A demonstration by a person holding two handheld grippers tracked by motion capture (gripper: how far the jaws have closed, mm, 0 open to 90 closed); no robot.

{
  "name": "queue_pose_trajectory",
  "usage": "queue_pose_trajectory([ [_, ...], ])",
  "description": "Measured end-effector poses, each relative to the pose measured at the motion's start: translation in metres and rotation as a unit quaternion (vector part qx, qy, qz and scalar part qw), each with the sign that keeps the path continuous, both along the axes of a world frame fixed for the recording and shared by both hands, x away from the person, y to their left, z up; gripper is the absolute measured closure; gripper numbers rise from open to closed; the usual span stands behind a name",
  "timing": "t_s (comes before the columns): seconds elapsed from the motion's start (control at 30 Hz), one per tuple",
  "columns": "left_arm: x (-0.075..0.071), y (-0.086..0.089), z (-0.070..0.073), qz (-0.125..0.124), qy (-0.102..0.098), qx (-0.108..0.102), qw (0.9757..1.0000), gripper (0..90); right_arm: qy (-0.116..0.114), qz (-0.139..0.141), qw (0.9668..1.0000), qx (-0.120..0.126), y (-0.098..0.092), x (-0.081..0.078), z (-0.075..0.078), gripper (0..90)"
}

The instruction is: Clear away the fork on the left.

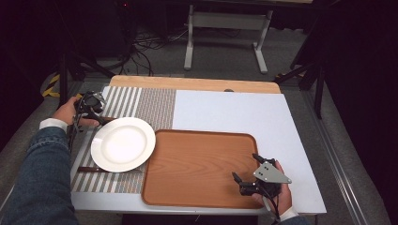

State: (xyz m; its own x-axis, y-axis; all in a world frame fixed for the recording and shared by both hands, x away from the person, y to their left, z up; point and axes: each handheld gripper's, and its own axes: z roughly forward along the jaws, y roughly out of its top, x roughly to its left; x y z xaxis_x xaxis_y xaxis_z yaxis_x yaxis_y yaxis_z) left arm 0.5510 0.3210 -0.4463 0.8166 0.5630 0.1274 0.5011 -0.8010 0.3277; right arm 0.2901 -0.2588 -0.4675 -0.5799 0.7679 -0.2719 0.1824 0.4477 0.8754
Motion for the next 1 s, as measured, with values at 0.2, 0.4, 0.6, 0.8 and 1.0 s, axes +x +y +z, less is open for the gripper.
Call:
queue_pose_trajectory([
  [0.2, -0.001, -0.003, 0.001, -0.018, 0.01, -0.011, 0.9997, 55.3, 0.002, 0.002, 1.0, -0.009, 0.001, 0.0, -0.001, 7.2],
  [0.4, -0.004, -0.001, 0.002, -0.012, 0.027, -0.015, 0.9994, 72.8, 0.002, 0.005, 0.9999, -0.012, 0.002, -0.001, -0.001, 7.2],
  [0.6, -0.002, -0.004, 0.002, -0.003, 0.02, -0.021, 0.9996, 70.7, 0.005, 0.009, 0.9998, -0.015, 0.002, 0.0, -0.001, 7.2],
  [0.8, 0.003, -0.013, -0.002, 0.014, -0.008, -0.051, 0.9986, 68.3, 0.006, 0.01, 0.9997, -0.022, 0.003, 0.0, -0.001, 7.2],
  [1.0, 0.0, -0.012, -0.003, 0.013, -0.009, -0.06, 0.9981, 75.1, 0.008, 0.012, 0.9996, -0.022, 0.003, 0.001, -0.001, 7.2],
])
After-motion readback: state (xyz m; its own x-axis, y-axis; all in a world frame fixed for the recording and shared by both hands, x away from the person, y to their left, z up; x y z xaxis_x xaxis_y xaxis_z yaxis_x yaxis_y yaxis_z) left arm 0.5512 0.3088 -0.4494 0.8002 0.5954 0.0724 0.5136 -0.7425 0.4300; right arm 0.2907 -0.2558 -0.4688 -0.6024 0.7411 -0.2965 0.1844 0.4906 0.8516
